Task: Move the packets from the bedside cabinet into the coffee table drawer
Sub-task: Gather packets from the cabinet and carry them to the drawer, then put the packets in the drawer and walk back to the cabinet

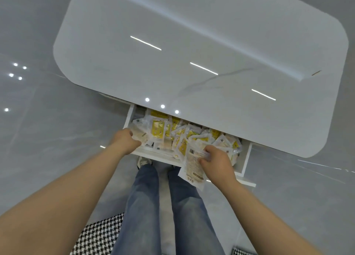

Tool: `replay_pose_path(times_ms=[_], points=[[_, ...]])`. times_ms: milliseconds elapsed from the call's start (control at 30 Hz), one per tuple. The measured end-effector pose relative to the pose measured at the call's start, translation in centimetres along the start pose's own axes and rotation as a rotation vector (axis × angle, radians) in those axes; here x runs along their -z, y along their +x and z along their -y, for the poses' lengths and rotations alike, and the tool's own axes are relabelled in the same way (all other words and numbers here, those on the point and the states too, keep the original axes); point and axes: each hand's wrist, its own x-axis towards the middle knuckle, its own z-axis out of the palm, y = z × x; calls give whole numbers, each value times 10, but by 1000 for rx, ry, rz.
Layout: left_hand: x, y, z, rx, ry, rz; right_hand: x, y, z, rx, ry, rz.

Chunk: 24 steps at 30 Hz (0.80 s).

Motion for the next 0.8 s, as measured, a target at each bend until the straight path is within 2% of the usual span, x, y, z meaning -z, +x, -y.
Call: replay_pose_path(times_ms=[333, 467, 600, 800], points=[[-3, -25, 37, -257, 373, -46, -21, 60, 38, 140, -123, 80], [0, -25, 43, -308, 427, -60, -31, 89, 57, 228, -239, 139], [5, -24, 42, -323, 455, -72, -42, 111, 69, 235, -475, 203], [18, -30, 28, -362, 450, -81, -33, 109, 63, 253, -614, 144]])
